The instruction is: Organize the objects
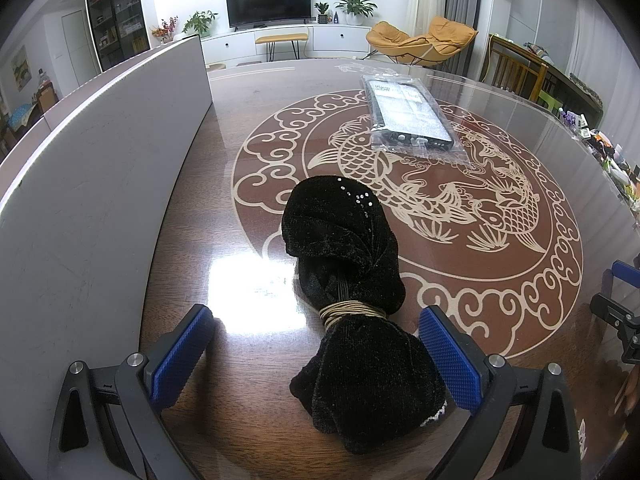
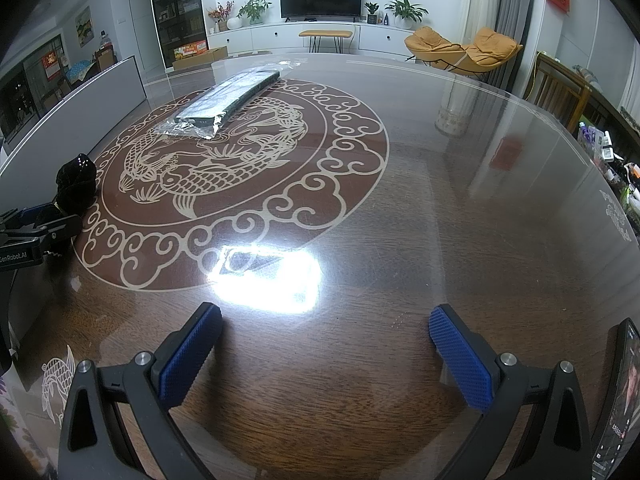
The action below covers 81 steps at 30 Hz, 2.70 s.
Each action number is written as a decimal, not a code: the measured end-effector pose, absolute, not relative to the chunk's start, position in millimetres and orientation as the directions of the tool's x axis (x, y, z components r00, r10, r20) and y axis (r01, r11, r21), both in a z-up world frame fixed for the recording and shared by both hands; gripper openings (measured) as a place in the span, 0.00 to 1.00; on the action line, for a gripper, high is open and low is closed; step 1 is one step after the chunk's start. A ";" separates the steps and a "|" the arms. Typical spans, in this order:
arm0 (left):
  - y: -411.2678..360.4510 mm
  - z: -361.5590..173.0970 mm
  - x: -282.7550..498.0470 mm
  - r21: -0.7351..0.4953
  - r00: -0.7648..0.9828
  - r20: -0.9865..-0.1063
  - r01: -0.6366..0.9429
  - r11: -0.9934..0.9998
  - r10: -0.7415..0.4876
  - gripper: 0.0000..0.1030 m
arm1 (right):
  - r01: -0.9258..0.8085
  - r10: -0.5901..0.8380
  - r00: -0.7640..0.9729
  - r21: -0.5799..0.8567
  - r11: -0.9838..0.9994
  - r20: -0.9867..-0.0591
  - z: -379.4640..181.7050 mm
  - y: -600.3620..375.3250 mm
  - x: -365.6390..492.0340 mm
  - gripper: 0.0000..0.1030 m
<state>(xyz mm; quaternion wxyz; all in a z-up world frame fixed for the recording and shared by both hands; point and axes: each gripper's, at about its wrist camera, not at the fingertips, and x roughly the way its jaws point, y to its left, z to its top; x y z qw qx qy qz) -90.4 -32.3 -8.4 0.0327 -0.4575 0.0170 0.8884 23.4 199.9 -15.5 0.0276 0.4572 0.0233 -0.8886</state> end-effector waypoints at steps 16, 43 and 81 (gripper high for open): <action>-32.2 -8.7 -90.4 0.000 -0.579 -0.814 -0.074 -0.997 0.043 1.00 | 0.070 -0.027 -0.580 -0.016 -0.997 -0.814 -15.4 199.9 23.5 1.00; -31.9 -8.9 -90.2 0.001 -0.579 -0.814 -0.075 -0.997 0.043 1.00 | 0.069 -0.027 -0.581 -0.016 -0.997 -0.814 -15.4 199.7 23.6 1.00; -32.1 -9.0 -89.9 0.001 -0.579 -0.814 -0.076 -0.997 0.044 1.00 | 0.169 -0.186 -0.484 0.117 -0.979 -0.855 28.3 91.6 -178.1 1.00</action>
